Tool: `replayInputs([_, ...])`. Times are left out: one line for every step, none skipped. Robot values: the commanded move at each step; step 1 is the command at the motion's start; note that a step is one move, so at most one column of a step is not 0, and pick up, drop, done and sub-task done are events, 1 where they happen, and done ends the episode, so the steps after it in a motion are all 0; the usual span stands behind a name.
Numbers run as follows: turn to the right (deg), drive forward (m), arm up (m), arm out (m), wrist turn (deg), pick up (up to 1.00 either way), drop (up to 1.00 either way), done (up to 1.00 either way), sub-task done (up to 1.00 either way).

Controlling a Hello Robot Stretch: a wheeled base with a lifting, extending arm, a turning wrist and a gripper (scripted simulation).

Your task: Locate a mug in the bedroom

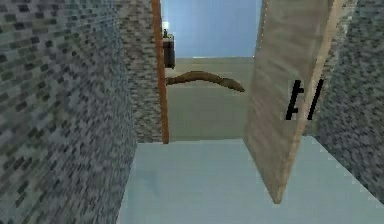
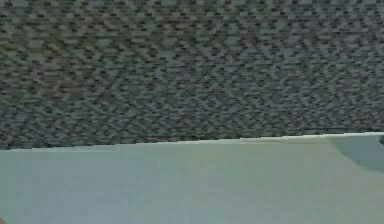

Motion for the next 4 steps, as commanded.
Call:
replayInputs([3.0, 0.0, 0.0, 0.0, 0.0, 0.0, 0.0, 0.0, 0.0])
replayInputs([0.0, 1.0, 0.0, 0.0, 0.0, 0.0, 0.0, 0.0, 0.0])
replayInputs([0.0, 1.0, 0.0, 0.0, 0.0, 0.0, 0.0, 0.0, 0.0])
replayInputs([0.0, 0.35, 0.0, 0.0, 0.0, 0.0, 0.0, 0.0, 0.0])
